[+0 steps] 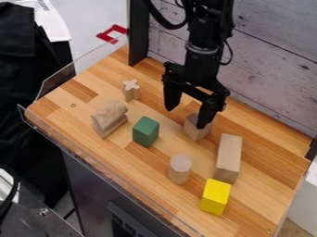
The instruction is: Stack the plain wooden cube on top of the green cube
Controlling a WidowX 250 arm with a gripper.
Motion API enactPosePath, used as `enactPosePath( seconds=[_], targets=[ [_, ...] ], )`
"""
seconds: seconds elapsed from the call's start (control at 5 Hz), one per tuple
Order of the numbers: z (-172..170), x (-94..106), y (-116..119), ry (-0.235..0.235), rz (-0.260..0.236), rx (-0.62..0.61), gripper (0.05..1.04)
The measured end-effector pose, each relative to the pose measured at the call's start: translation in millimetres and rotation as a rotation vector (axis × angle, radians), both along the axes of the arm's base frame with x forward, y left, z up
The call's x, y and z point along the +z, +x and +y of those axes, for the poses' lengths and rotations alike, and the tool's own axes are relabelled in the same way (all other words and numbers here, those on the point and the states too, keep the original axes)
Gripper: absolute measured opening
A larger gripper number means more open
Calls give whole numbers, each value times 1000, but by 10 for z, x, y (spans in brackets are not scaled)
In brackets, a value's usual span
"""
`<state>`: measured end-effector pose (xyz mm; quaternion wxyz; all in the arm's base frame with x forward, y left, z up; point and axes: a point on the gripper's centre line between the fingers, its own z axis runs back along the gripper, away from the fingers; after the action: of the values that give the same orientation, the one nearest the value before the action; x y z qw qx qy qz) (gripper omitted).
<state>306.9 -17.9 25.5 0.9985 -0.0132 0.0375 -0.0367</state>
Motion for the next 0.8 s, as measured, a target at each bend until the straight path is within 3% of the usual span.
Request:
enactPosePath(
  seconds=[0.8],
  targets=[
    [-42,-32,32,-1,17,-12,999]
  ],
)
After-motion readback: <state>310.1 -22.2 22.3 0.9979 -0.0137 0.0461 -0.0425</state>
